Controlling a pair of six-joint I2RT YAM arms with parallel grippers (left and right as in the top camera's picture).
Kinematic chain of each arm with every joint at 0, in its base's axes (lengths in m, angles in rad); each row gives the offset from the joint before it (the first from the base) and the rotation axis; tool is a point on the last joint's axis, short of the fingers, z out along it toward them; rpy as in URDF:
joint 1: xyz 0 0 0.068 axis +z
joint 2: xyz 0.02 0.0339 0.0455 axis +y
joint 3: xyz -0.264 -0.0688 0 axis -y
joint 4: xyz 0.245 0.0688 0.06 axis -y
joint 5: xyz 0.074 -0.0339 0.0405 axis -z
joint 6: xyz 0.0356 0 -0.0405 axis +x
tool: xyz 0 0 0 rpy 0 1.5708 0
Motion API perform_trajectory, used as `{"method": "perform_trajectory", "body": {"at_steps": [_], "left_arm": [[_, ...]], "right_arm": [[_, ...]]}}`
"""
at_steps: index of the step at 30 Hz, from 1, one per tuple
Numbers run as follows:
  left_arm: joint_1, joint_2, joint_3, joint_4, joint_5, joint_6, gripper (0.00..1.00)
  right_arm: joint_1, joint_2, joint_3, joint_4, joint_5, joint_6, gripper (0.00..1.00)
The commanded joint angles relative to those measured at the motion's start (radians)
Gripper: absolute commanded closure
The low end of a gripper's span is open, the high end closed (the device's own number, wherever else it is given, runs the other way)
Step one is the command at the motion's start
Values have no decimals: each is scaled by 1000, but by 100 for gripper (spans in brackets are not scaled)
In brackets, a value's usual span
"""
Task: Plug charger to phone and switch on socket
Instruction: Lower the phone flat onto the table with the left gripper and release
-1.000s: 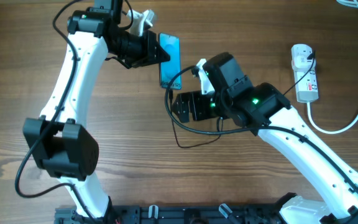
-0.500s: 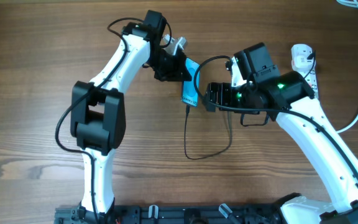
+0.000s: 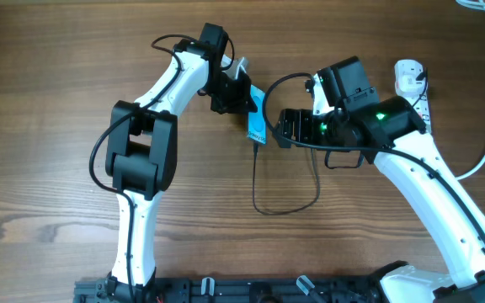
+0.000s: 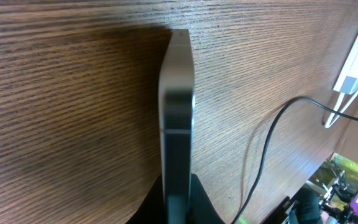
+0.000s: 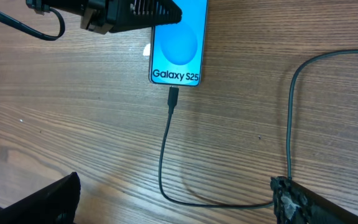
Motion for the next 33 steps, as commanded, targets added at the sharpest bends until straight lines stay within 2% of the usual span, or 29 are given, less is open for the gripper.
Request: {"method": "perform_trajectory", "body": {"at_steps": [1,4,6,13,15,18,19,23,26,29,33], "left_arm": [[-14,11,5,-6,-70,-13,89],[-29,11,5,-13,-94,-13,86],[-37,11,5,-13,-131,-13,80],[-38,11,5,-47,-242,-13,80],[-38,11,5,-61,-278,-14,74],[-38,11,5,-84,-329,-13,71],[-38,11,5,-88,-344,-13,65],[-38,11,5,-94,-351,-14,61],[-38,11,5,-103,-388,-14,48],[-38,11,5,-108,-391,-14,48],[-34,3,5,-124,-391,-13,41]], "right_arm": [[-2,15,13,-3,13,0,0],[-2,28,13,-5,12,0,0],[-2,29,13,-5,13,0,0],[-2,29,13,-22,55,-3,0],[-2,29,13,-32,83,-3,0],[-2,29,13,-49,120,-3,0],[-2,29,13,-52,119,-2,0],[-2,29,13,-65,134,-3,0],[-2,29,13,-75,142,-3,0],[-2,29,13,-76,142,-3,0],[-2,29,13,-77,142,1,0]]}}
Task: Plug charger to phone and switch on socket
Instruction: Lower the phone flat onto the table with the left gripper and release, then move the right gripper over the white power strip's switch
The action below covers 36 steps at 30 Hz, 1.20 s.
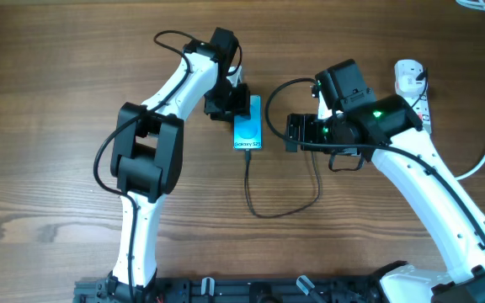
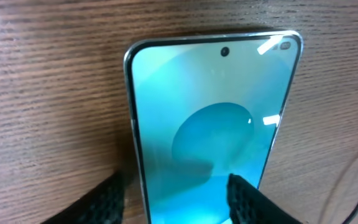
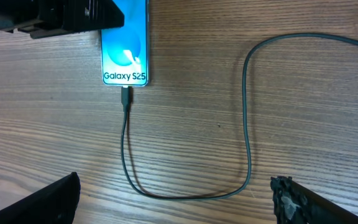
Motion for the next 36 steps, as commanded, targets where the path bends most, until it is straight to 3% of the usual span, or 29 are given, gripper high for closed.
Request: {"method": "perform_trajectory", "body": {"at_steps": [1,2,4,5,8,12,15,18,20,23,26,27,30,36], "left_arm": [[15,-6,-8,-24,-55,5,40],[29,-34,-5,-35,-55,5,38],[62,-111,-5,-49,-55,1,19],[83,-168,-5,-53,-55,-3,0],[161,-385,-5,-66,-56,-32,0],[230,-525,-5,-76,-97,-31,0],[248,-534,-5,-79,-97,-32,0],[248,-534,-5,-78,-97,-32,0],[248,-534,-5,-78,-97,-32,0],[248,-534,-5,-79,-97,-32,0],[248,-534,-5,-78,-97,-32,0],[248,-534,-5,-78,-97,-32,0],[248,-534,-5,-78,-97,-32,0],[248,-534,-5,-78,-97,-32,0]], "right_arm": [[-2,11,13,-2,19,1,0],[-2,11,13,-2,31,8,0],[-2,11,13,-2,70,-4,0],[-2,11,13,5,70,-3,0],[-3,11,24,28,69,-4,0],[-91,11,164,-77,9,-54,0],[-309,17,377,-196,-17,-108,0],[-498,29,402,-196,-19,-108,0],[-612,118,428,-225,-70,-163,1],[-720,347,647,-406,-187,-299,0],[-767,455,700,-374,-160,-314,0],[-773,465,700,-364,-129,-304,0],[-820,469,700,-316,96,-86,0],[-899,470,657,-182,174,52,0]]}}
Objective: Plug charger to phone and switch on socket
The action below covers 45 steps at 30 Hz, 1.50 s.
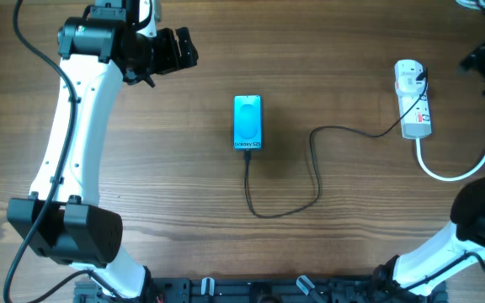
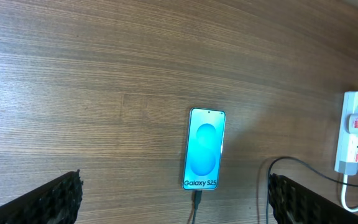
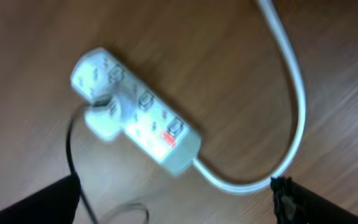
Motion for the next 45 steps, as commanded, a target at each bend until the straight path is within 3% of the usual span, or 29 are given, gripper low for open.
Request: {"method": "perform_trajectory", "body": {"at_steps": [1,10,19,45], "left_arm": [[5,6,-2,3,-6,-8,0],[5,6,-2,3,-6,-8,0],[5,6,-2,3,-6,-8,0],[5,6,-2,3,-6,-8,0]], "right_arm": [[-19,8,-41,96,53,72,0],[-16,12,-374,438,10,121,0],[-10,206,-394,453,7,117,0],[36,222,-414,523,26,122,0]]}}
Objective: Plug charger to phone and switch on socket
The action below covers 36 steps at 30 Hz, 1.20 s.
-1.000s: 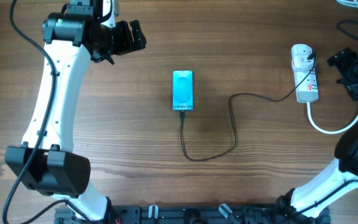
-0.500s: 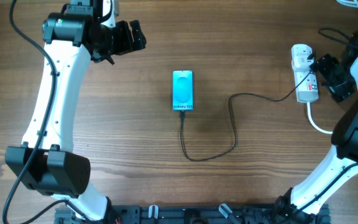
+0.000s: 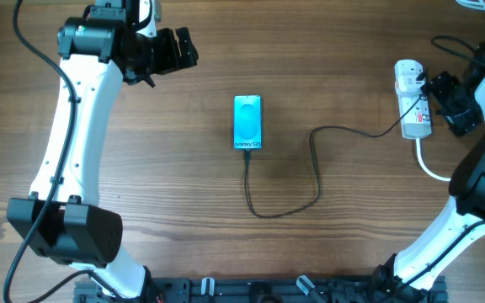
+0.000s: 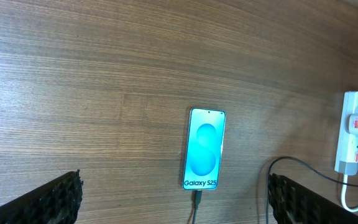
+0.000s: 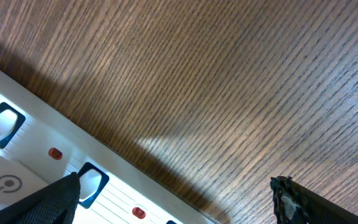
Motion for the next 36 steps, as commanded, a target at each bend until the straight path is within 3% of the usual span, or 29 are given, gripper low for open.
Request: {"method": "perform_trajectory", "body": {"at_steps": [1,36], "left_arm": [[5,6,-2,3,-6,-8,0],[5,6,-2,3,-6,-8,0]], "right_arm": [[4,28,-21,9,13,11,0],[21,29,-21,16,-60,-50,0]]}}
